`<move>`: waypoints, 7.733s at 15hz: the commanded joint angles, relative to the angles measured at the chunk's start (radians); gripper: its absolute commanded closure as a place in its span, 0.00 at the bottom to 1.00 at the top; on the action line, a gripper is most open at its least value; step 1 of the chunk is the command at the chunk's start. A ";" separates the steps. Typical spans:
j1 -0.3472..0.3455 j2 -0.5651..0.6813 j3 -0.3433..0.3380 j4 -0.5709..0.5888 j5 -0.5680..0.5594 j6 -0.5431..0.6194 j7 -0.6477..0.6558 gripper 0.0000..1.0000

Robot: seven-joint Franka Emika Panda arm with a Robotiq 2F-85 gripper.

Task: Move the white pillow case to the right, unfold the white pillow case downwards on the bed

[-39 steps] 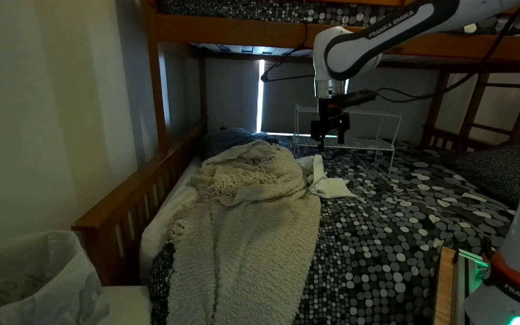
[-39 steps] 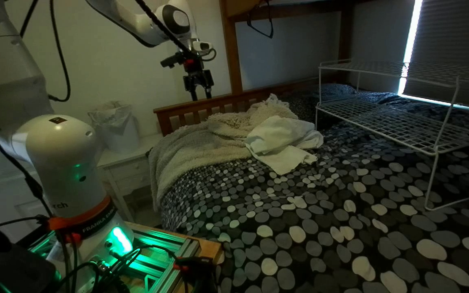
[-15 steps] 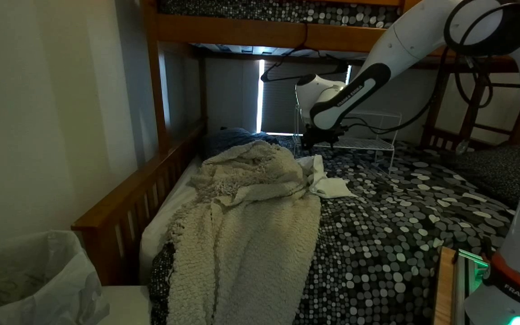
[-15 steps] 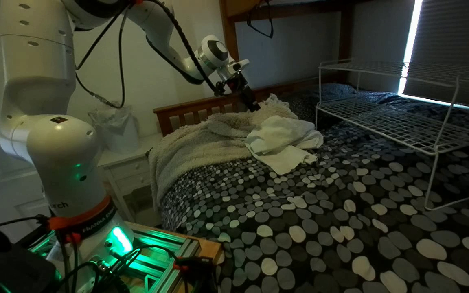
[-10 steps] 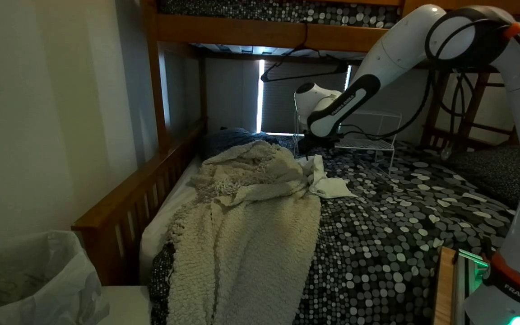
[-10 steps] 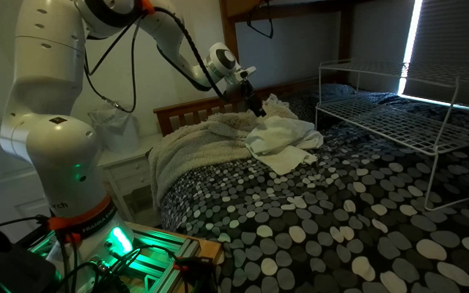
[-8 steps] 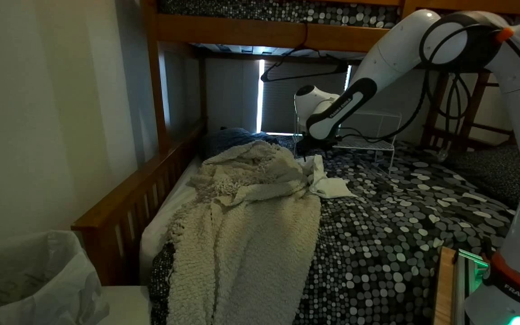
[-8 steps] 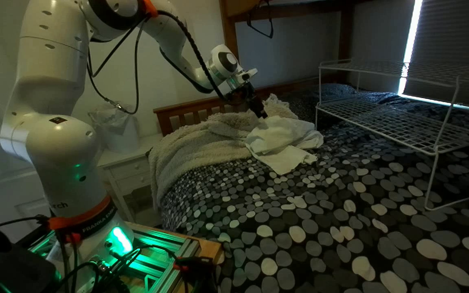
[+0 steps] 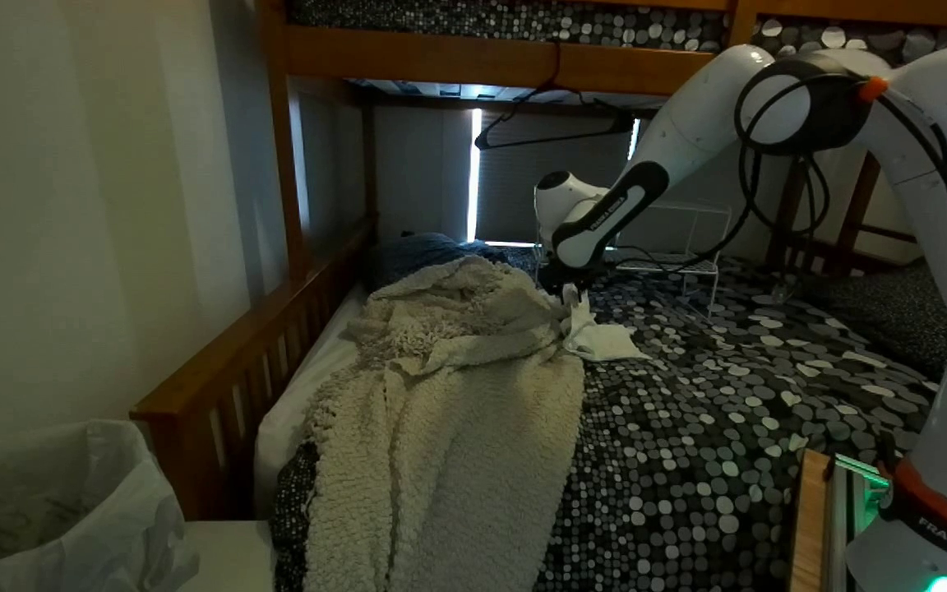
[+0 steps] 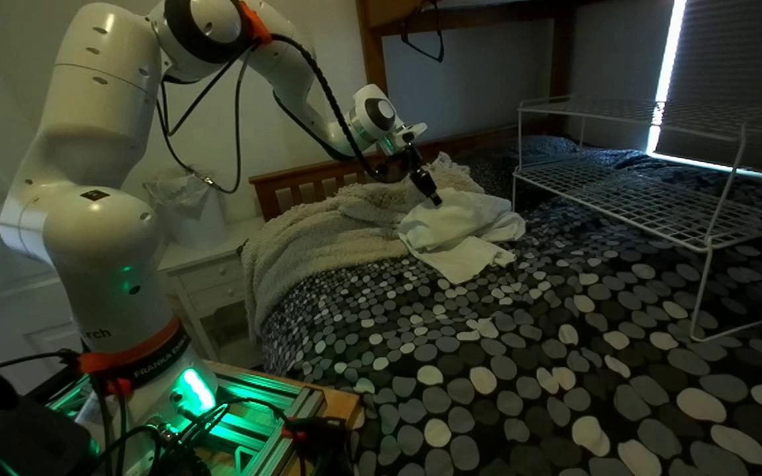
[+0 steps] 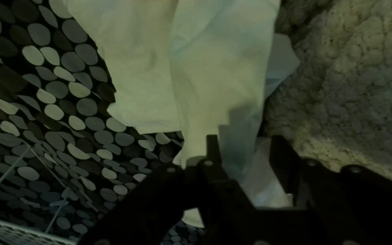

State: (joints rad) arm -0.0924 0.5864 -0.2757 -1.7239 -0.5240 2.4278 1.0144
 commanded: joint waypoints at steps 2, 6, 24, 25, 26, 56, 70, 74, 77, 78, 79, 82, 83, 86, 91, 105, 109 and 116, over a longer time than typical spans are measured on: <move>0.032 0.008 -0.039 0.014 0.029 -0.027 -0.027 0.95; 0.062 -0.055 -0.069 -0.015 0.004 -0.173 -0.052 1.00; -0.212 -0.900 -0.124 -0.572 -0.320 -0.150 -0.249 0.99; -0.242 -0.932 -0.132 -0.573 -0.300 -0.158 -0.260 0.99; -0.266 -0.949 -0.140 -0.563 -0.270 -0.158 -0.281 0.99; -0.298 -0.075 -0.127 0.079 0.086 -0.172 0.495 0.99; 0.001 0.085 -0.093 0.088 0.017 -0.144 0.469 0.81; 0.005 0.052 -0.060 0.051 0.052 -0.209 0.305 0.49; 0.016 -0.066 -0.047 -0.087 0.039 -0.144 0.157 0.27; 0.028 -0.112 -0.049 -0.139 0.024 -0.125 0.119 0.20; 0.045 -0.157 -0.051 -0.185 0.006 -0.103 0.092 0.12; 0.074 -0.294 -0.037 -0.322 -0.036 -0.047 0.004 0.00; 0.079 -0.348 -0.025 -0.370 -0.043 -0.045 -0.033 0.00; 0.078 -0.514 0.021 -0.516 -0.054 -0.065 -0.156 0.00; 0.030 -0.777 0.086 -0.696 -0.054 -0.197 -0.449 0.00; -0.122 -0.894 0.091 -0.695 -0.165 -0.410 -0.832 0.00; -0.122 -0.882 0.076 -0.689 -0.145 -0.403 -0.870 0.00; -0.248 -0.662 -0.156 -0.694 0.024 -0.191 -1.187 0.00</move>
State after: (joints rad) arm -0.2850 -0.1965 -0.3541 -2.4287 -0.5985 2.1416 -0.0409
